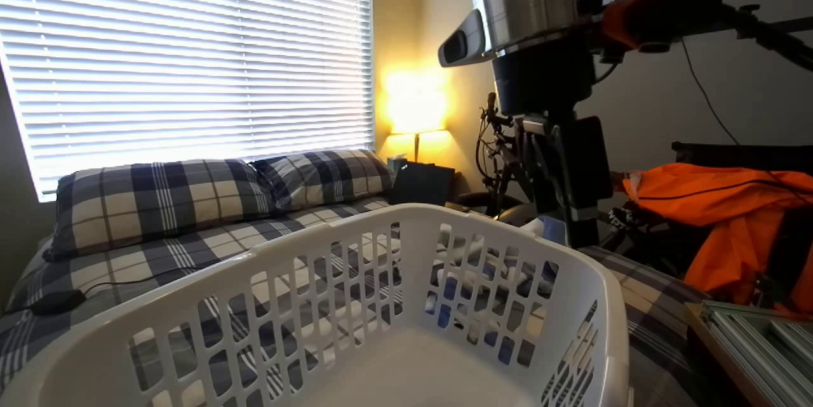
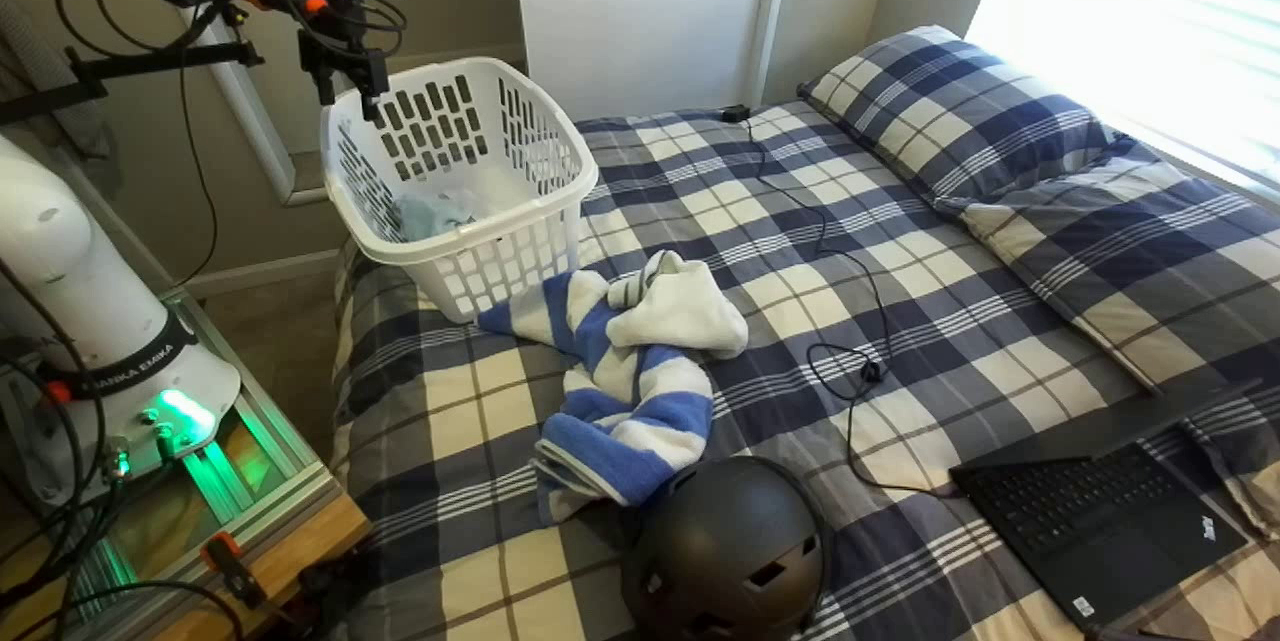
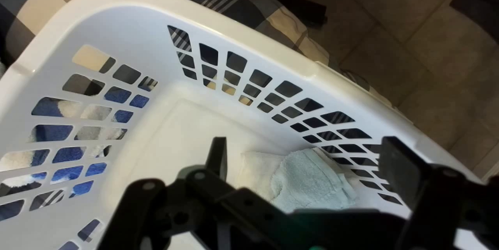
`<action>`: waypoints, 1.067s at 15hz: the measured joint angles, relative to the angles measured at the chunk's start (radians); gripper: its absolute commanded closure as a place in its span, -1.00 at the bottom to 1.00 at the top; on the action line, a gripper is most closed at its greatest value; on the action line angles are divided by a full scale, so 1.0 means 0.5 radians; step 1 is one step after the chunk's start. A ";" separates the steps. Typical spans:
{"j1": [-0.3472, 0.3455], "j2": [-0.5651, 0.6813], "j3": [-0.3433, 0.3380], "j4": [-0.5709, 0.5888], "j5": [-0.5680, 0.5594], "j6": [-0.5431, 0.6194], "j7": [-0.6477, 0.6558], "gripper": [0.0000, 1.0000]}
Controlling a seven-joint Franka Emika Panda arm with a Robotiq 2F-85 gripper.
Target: Remove the towel in the basket
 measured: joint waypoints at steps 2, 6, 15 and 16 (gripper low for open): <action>0.000 0.000 0.000 0.000 0.000 0.000 0.000 -1.00; 0.000 0.000 0.000 0.000 0.000 0.000 0.000 -1.00; -0.036 0.027 -0.019 -0.008 -0.089 0.166 -0.001 -1.00; -0.060 0.037 -0.030 -0.023 -0.164 0.251 -0.002 -1.00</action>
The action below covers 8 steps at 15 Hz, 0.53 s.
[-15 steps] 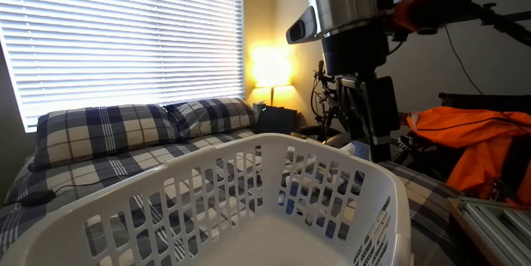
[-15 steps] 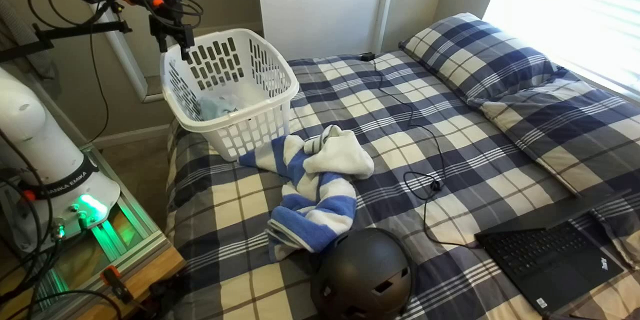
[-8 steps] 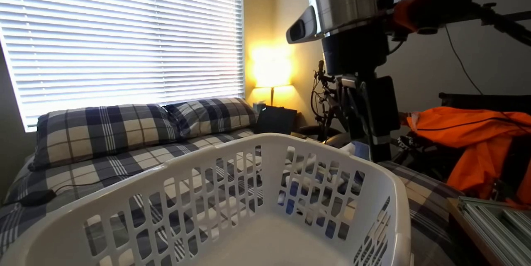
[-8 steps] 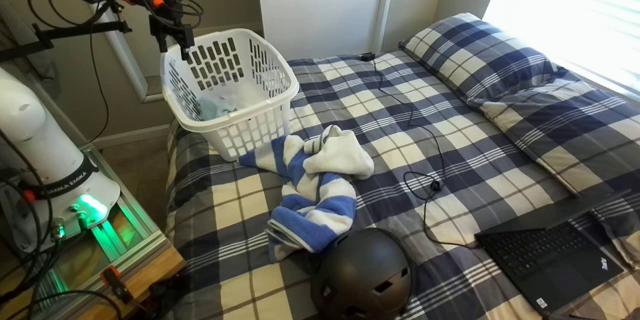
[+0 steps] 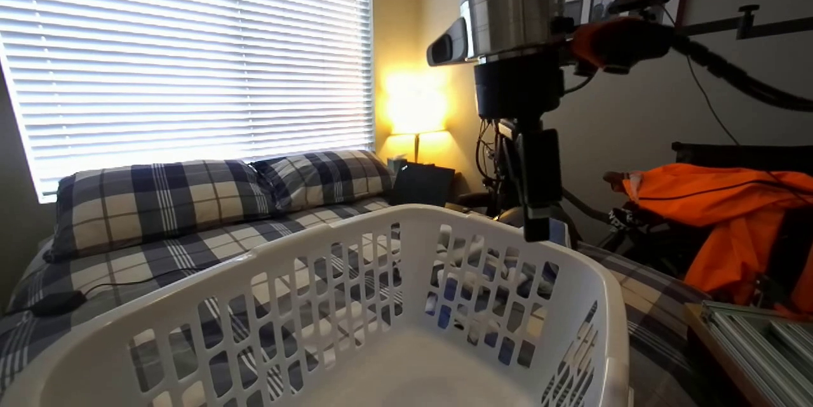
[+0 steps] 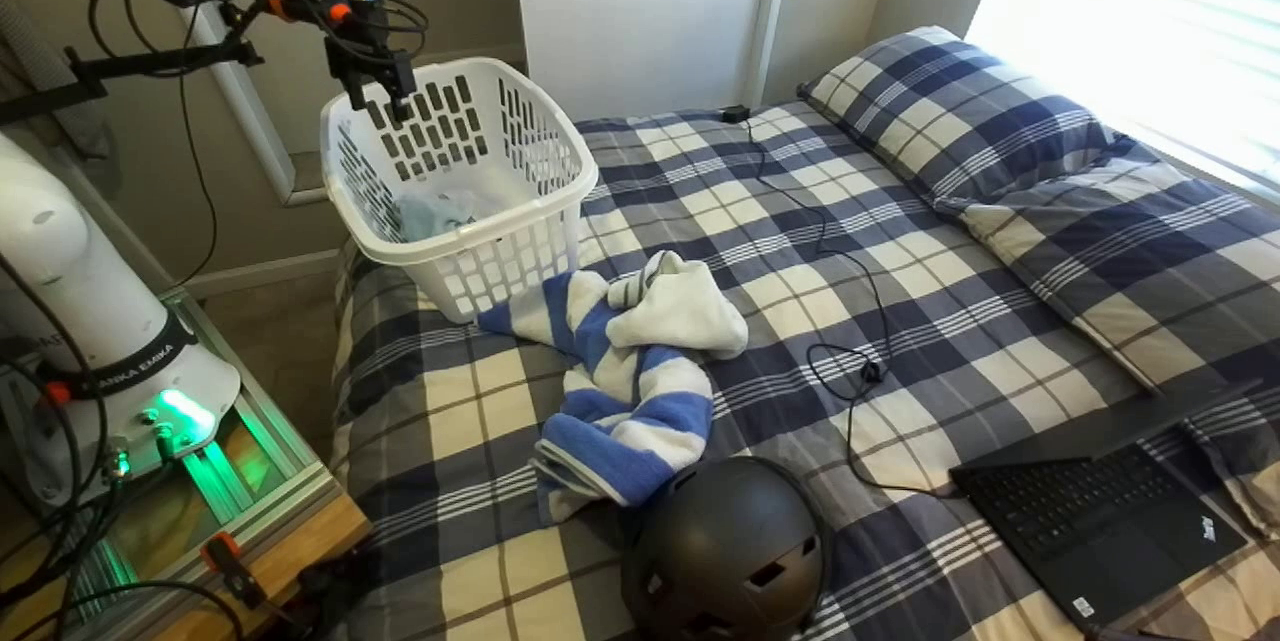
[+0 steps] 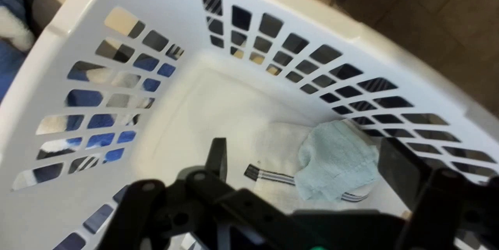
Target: Remove the towel in the basket
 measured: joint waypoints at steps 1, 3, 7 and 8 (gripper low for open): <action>-0.029 0.008 -0.014 -0.027 -0.080 0.110 0.000 -1.00; -0.088 0.017 -0.055 -0.098 -0.171 0.386 -0.001 -1.00; -0.123 0.095 -0.174 -0.162 0.000 0.888 -0.064 -1.00; -0.119 0.131 -0.204 -0.158 0.133 0.968 -0.123 -1.00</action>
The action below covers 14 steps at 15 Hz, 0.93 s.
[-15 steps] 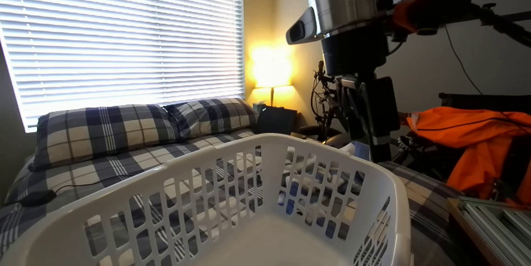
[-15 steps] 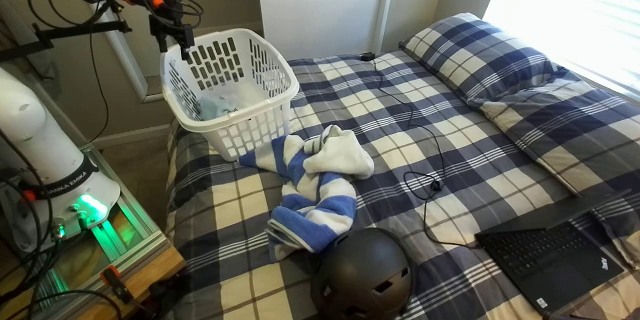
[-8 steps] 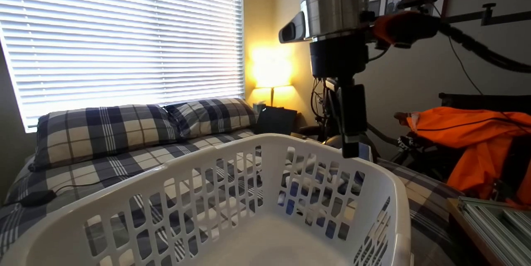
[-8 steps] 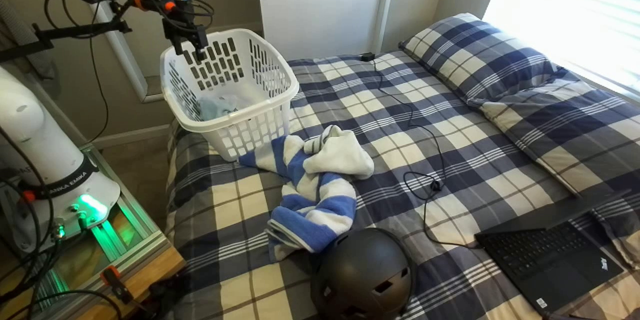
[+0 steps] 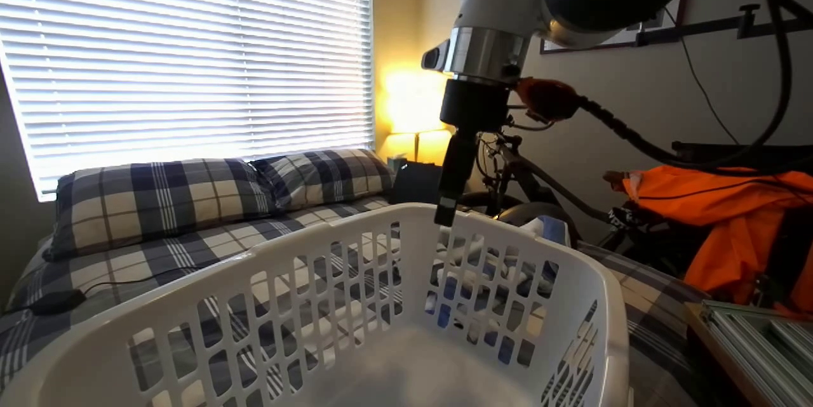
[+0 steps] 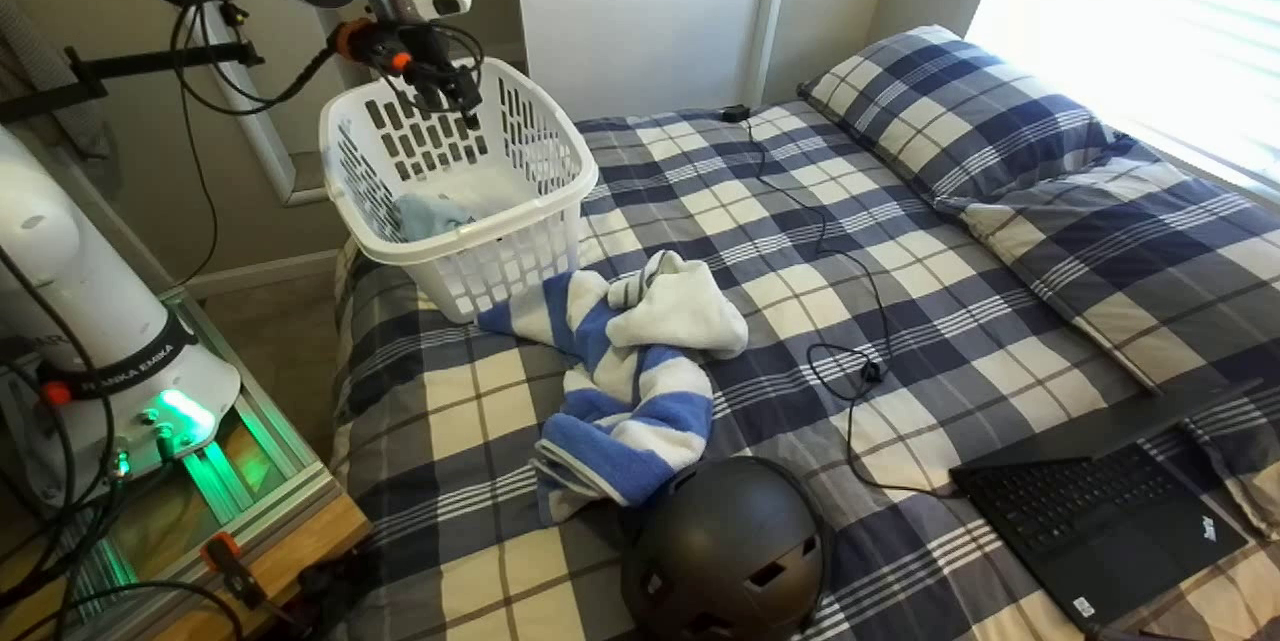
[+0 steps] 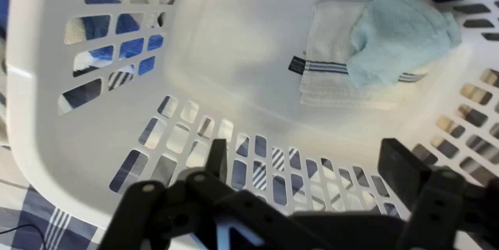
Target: Remove the towel in the basket
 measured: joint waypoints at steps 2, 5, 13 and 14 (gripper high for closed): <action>0.115 0.094 -0.145 0.037 0.307 0.100 -0.216 -1.00; 0.371 0.231 -0.387 0.188 0.761 0.035 -0.559 -1.00; 0.092 0.818 -0.074 0.753 1.377 -0.663 -1.244 -1.00; 0.067 0.910 -0.026 0.803 1.376 -0.728 -1.247 -1.00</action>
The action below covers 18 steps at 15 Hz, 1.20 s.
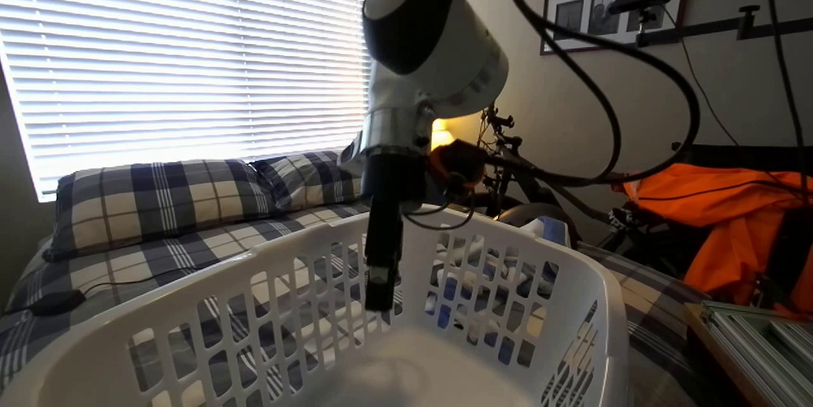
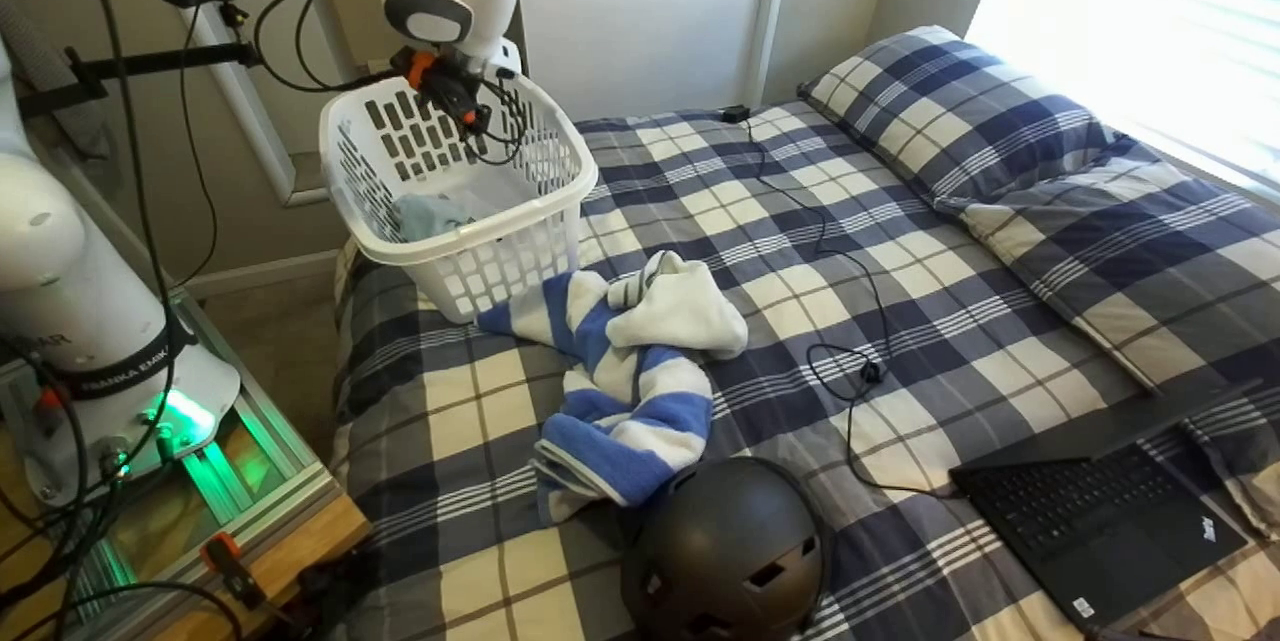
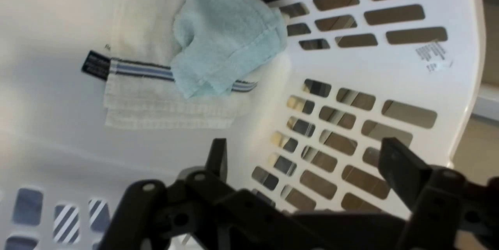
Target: Remove the towel in the basket
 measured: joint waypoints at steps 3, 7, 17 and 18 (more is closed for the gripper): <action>-0.023 0.267 0.138 0.140 -0.038 -0.165 0.000 -1.00; -0.022 0.411 0.204 0.254 -0.092 -0.221 0.000 -1.00; -0.026 0.502 0.260 0.228 -0.085 -0.133 0.565 -1.00; -0.012 0.519 0.261 0.210 -0.089 -0.086 0.666 -1.00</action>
